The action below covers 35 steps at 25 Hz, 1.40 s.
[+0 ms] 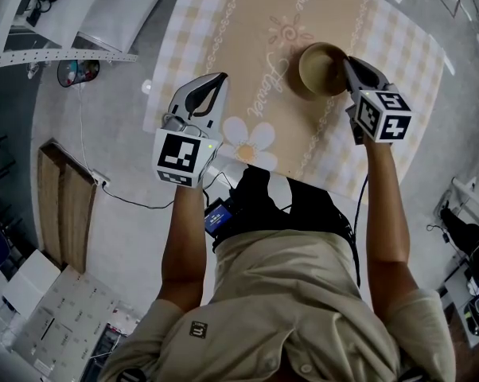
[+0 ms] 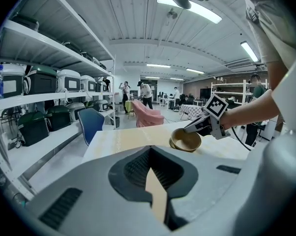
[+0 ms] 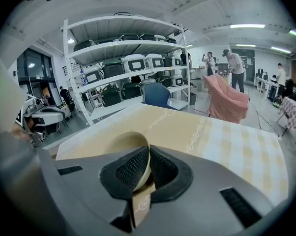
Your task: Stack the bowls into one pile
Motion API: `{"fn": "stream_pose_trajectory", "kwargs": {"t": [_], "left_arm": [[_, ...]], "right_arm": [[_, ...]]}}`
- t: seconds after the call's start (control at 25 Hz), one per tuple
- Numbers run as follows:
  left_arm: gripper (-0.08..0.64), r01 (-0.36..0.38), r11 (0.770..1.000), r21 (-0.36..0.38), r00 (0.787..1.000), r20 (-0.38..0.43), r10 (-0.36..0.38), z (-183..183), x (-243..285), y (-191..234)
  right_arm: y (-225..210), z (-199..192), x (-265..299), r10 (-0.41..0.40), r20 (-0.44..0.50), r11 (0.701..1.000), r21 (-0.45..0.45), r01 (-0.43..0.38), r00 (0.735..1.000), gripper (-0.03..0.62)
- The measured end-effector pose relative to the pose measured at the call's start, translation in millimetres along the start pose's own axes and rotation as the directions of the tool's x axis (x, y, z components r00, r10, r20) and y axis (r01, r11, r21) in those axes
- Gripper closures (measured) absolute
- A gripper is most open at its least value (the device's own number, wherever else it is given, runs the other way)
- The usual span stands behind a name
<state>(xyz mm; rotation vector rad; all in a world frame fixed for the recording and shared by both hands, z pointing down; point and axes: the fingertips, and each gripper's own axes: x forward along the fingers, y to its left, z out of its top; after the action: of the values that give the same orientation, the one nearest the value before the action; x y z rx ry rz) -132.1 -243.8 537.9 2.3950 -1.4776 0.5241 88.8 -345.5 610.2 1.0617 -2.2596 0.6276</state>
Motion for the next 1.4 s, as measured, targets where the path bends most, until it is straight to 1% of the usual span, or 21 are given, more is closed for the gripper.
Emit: {"fn": "stream_pose_trajectory", "kwargs": {"t": [0.2,0.52,0.68,1.08,1.28,1.4], "left_arm": [[0.554,0.01,1.0,0.004,1.0,-0.008,-0.01,-1.7,7.2,-1.7],[0.554,0.019,1.0,0.023,1.0,0.004,-0.019,9.5,9.2,-2.9],[0.554,0.022,0.999,0.042,1.0,0.02,-0.023,24.1,3.9,-3.1],[0.554,0.009,0.995,0.101,0.997,0.071,-0.016,69.7,-32.6,-7.8],[0.554,0.003,0.991,0.134,0.995,0.095,-0.016,92.1,-57.9,-13.6],[0.554,0.001,0.989,0.149,0.994,0.107,-0.017,105.4,-75.2,-22.7]], "right_arm": [[-4.1,-2.9,6.1,-0.021,-0.012,0.999,-0.041,0.021,1.0,0.575],[-1.3,-6.0,7.0,-0.041,-0.053,0.988,-0.152,0.033,0.998,0.574],[3.5,2.0,-1.1,-0.047,-0.051,0.983,-0.18,0.037,0.998,0.538],[12.6,47.2,-50.9,-0.074,0.039,0.977,-0.196,0.08,0.996,0.532],[19.5,71.7,-89.8,-0.084,0.103,0.976,-0.194,0.103,0.991,0.532],[26.0,83.2,-119.7,-0.074,0.146,0.977,-0.19,0.101,0.986,0.532]]}}
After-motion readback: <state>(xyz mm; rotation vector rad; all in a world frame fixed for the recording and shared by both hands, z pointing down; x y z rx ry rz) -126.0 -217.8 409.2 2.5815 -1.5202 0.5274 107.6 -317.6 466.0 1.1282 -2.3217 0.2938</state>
